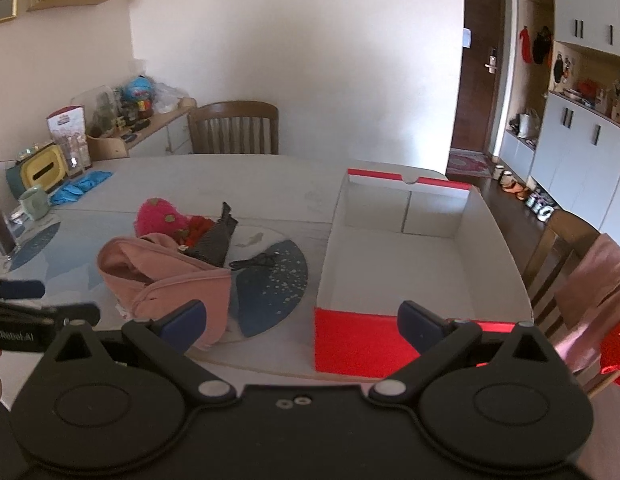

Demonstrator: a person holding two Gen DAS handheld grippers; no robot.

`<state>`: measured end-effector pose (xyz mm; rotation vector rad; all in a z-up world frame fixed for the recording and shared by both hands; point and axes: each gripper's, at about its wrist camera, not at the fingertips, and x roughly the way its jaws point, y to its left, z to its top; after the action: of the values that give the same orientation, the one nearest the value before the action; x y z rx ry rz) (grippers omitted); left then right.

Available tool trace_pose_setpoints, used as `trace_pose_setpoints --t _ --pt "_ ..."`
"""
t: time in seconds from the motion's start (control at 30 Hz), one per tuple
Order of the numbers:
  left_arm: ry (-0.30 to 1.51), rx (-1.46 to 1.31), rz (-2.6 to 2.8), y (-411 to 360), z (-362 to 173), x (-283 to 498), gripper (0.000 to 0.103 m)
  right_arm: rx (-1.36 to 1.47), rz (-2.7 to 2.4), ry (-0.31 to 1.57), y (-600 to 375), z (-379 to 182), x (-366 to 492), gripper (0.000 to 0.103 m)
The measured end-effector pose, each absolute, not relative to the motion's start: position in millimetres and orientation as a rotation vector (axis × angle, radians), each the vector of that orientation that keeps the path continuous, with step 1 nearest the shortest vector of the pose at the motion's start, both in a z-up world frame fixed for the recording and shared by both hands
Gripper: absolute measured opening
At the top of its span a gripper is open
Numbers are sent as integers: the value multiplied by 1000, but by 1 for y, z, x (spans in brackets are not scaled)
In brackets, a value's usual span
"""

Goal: Organize objects
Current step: 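Move the left tool toward the white tooth-shaped plush near the pink fleece, then close the left gripper on the white tooth-shaped plush, then carry the plush with the left gripper into the red-and-white box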

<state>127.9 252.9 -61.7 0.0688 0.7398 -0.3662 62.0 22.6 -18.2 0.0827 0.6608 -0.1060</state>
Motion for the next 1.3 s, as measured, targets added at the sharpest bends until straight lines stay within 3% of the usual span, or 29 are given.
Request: trace_pose_setpoints --t 0.47,0.77,0.87,0.93,1.03,1.3 --pt "857 172 -342 272 -140 165 102 83 -181 708 21 -26 89 101" --pt "893 199 -386 268 -155 174 86 80 -192 735 25 -30 102 101" --pt "905 200 -393 268 -158 177 76 77 -192 737 27 -30 105 101" --pt "910 205 -392 268 -160 179 63 74 -192 738 27 -29 106 101" --pt "915 207 -391 269 -162 180 53 70 -195 741 28 -30 108 101" --pt "901 206 -429 270 -161 180 46 82 -261 732 11 -25 111 101"
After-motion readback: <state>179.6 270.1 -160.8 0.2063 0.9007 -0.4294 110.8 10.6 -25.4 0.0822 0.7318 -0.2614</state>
